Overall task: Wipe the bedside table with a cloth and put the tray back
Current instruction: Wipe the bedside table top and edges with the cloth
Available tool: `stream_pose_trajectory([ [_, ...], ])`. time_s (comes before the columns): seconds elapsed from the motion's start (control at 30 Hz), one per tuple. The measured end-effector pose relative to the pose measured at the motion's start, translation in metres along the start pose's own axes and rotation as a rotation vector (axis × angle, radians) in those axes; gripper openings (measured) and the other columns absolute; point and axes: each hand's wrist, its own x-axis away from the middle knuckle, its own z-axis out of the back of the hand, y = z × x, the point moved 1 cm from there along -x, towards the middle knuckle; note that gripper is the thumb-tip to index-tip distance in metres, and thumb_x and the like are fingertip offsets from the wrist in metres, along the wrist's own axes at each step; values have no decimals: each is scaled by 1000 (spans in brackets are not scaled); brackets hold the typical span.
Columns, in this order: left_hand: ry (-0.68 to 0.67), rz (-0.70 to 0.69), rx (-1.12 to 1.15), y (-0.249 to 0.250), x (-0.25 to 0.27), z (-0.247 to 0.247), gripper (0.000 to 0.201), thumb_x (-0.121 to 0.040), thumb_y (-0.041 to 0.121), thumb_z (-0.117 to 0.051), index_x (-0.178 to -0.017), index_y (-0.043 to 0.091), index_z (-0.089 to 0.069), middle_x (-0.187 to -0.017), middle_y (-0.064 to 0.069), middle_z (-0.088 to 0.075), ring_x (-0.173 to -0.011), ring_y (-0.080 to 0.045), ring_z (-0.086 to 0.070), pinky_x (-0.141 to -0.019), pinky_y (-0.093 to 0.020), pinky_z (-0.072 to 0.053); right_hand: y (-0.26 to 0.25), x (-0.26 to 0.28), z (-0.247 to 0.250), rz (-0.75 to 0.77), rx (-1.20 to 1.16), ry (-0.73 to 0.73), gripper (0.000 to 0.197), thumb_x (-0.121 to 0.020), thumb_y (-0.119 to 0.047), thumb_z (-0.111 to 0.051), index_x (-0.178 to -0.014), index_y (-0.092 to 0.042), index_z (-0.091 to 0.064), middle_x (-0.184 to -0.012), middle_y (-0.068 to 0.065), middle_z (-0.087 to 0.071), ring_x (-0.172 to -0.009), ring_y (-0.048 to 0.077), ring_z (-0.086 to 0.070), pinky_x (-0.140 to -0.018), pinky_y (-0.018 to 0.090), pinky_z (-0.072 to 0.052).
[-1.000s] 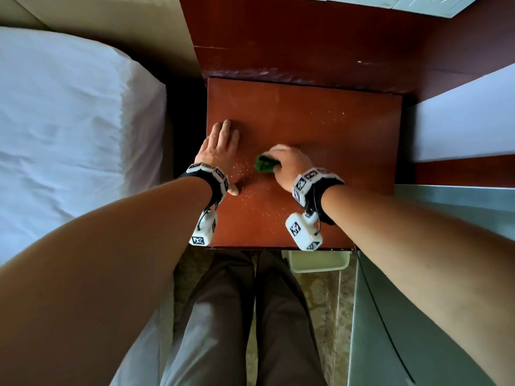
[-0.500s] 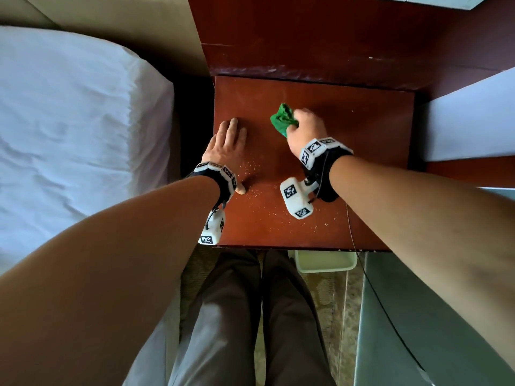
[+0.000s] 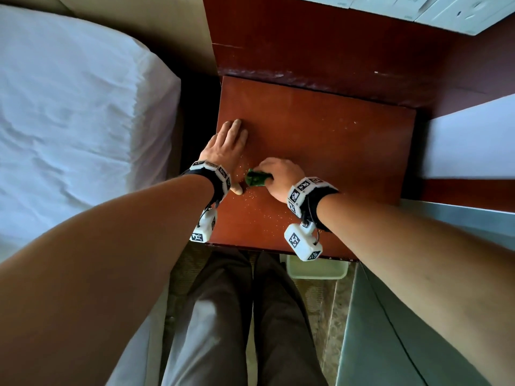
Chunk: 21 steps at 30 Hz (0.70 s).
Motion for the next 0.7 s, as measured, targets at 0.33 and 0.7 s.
stream_pose_trajectory([
  [0.33,59,152,162,-16,37,-17,149,-40,62,-86,-153,13,-4,-160,-5,-2,-146,-28,-9,-115,-43,-28,-9,-36,54,-240,-118,118,10,-81,-13,-54,-71,-13,-54,-83,8,-64,-85,32,-61,-63,26,-32],
  [0.7,-30,119,66,-18,36,-38,155,-45,63,-86,-153,8,11,-159,-4,19,-148,-26,-1,-117,-41,-25,-19,-59,40,-158,-27,283,8,-83,-6,-47,-84,-9,-54,-118,10,-59,-100,32,-57,-78,32,-39],
])
